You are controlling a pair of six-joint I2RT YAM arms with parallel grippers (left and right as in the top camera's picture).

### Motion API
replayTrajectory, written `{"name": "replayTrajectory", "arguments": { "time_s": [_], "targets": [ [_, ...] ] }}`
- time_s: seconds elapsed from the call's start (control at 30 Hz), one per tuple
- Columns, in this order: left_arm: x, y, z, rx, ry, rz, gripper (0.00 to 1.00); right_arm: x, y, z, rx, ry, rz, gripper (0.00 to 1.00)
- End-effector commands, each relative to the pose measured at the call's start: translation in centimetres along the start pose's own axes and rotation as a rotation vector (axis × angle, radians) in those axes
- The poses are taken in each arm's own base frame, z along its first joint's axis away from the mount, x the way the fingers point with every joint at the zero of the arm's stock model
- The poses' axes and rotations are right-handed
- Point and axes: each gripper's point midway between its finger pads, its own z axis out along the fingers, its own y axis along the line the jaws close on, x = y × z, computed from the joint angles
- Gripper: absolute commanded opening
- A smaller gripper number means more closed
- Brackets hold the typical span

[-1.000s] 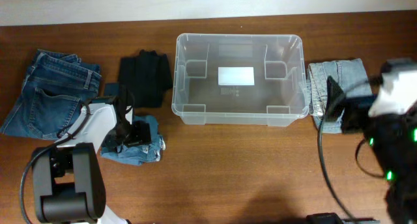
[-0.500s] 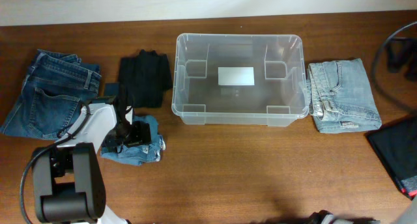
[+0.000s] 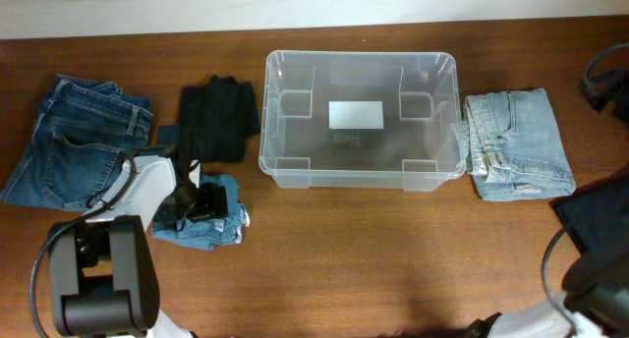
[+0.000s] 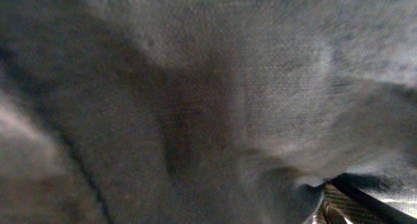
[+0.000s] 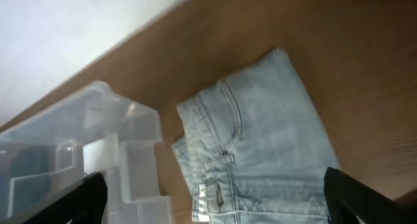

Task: Pack container
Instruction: 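Move the right gripper over the folded light-blue jeans on the right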

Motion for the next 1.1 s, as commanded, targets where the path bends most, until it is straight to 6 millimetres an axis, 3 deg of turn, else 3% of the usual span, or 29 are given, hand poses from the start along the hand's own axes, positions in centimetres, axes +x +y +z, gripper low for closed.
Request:
{"name": "replayTrajectory", "arguments": {
  "time_s": [0.0,0.17,0.37,0.53,0.73,1.07],
  "targets": [
    [0.2,0.0,0.6,-0.009,0.021,0.016,0.99,1.2,-2.0,2.7,-0.021,0.073,0.057,0.98],
    [0.2,0.0,0.6,-0.009,0.021,0.016,0.99,3.1,-5.6,5.6,0.051,0.157,0.059,0.98],
    [0.2,0.0,0.6,-0.009,0.021,0.016,0.99,4.1,-10.2,6.0,0.254,0.209,0.043,0.98],
    [0.2,0.0,0.6,-0.009,0.021,0.016,0.99,4.9,-11.4,6.7,0.291,0.235,0.049,0.98],
    [0.2,0.0,0.6,-0.009,0.021,0.016,0.99,7.4,-13.0,8.4,0.302,0.313,0.084,0.98],
    [0.2,0.0,0.6,-0.009,0.021,0.016,0.99,10.5,-14.0,10.7,0.273,0.417,0.133,0.98]
  ]
}}
